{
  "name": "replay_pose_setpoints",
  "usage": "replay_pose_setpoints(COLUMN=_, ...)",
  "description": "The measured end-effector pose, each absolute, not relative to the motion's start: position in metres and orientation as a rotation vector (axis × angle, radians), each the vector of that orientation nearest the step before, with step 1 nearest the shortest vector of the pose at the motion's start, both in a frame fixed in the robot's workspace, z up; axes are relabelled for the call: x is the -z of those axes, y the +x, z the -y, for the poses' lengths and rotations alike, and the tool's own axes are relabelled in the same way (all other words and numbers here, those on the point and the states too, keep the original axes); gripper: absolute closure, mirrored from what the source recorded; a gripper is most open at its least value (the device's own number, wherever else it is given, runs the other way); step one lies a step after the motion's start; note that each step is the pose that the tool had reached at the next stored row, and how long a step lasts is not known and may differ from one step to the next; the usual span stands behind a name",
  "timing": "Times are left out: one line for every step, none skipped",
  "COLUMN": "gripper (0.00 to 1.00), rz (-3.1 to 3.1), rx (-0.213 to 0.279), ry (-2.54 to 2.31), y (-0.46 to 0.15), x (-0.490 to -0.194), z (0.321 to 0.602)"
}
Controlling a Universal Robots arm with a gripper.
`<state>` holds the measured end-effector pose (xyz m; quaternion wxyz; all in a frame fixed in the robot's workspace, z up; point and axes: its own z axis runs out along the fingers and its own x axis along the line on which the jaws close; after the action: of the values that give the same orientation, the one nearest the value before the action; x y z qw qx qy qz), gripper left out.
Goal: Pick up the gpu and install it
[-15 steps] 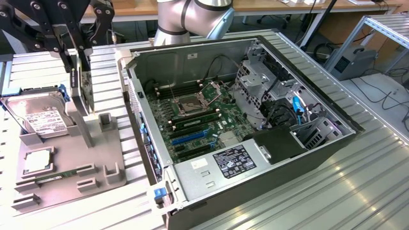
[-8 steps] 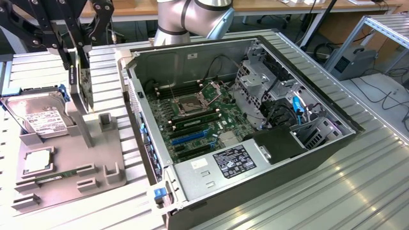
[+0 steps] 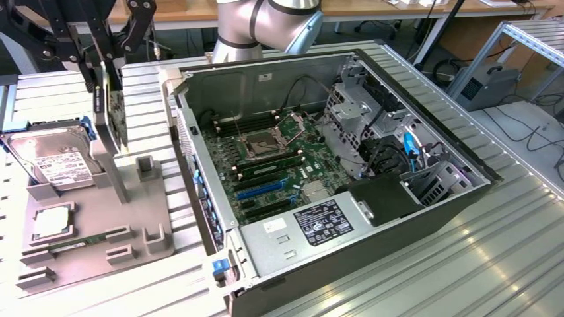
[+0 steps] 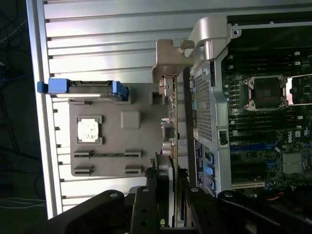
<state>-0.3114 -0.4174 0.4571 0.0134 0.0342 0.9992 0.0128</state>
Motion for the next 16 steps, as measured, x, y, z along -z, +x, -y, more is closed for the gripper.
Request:
replay_pose_setpoints(gripper=0.73, rz=-3.113, rx=-0.040, ry=0.107, y=-0.3114, x=-0.4572, z=0.4174)
replay_pose_setpoints(gripper=0.73, rz=-3.113, rx=-0.040, ry=0.107, y=-0.3114, x=-0.4572, z=0.4174)
replay_pose_setpoints(gripper=0.73, rz=-3.113, rx=-0.040, ry=0.107, y=-0.3114, x=-0.4572, z=0.4175)
replay_pose_setpoints(gripper=0.73, rz=-3.113, rx=-0.040, ry=0.107, y=-0.3113, x=-0.4572, z=0.4176)
replay_pose_setpoints(gripper=0.73, rz=-3.113, rx=-0.040, ry=0.107, y=-0.3111, x=-0.4573, z=0.4178)
replay_pose_setpoints(gripper=0.73, rz=-3.113, rx=-0.040, ry=0.107, y=-0.3108, x=-0.4572, z=0.4181)
replay_pose_setpoints(gripper=0.73, rz=-3.113, rx=-0.040, ry=0.107, y=-0.3105, x=-0.4572, z=0.4183)
replay_pose_setpoints(gripper=0.73, rz=-3.113, rx=-0.040, ry=0.107, y=-0.3100, x=-0.4571, z=0.4186)
replay_pose_setpoints(gripper=0.73, rz=-3.113, rx=-0.040, ry=0.107, y=-0.3092, x=-0.4571, z=0.4189)
replay_pose_setpoints(gripper=0.73, rz=-3.113, rx=-0.040, ry=0.107, y=-0.3085, x=-0.4571, z=0.4191)
replay_pose_setpoints(gripper=0.73, rz=-3.113, rx=-0.040, ry=0.107, y=-0.3077, x=-0.4571, z=0.4193)
replay_pose_setpoints(gripper=0.73, rz=-3.113, rx=-0.040, ry=0.107, y=-0.3071, x=-0.4571, z=0.4196)
replay_pose_setpoints(gripper=0.73, rz=-3.113, rx=-0.040, ry=0.107, y=-0.3064, x=-0.4571, z=0.4199)
replay_pose_setpoints(gripper=0.73, rz=-3.113, rx=-0.040, ry=0.107, y=-0.3057, x=-0.4571, z=0.4201)
replay_pose_setpoints(gripper=0.73, rz=-3.114, rx=-0.040, ry=0.107, y=-0.3049, x=-0.4571, z=0.4203)
replay_pose_setpoints(gripper=0.73, rz=-3.114, rx=-0.040, ry=0.107, y=-0.3040, x=-0.4570, z=0.4204)
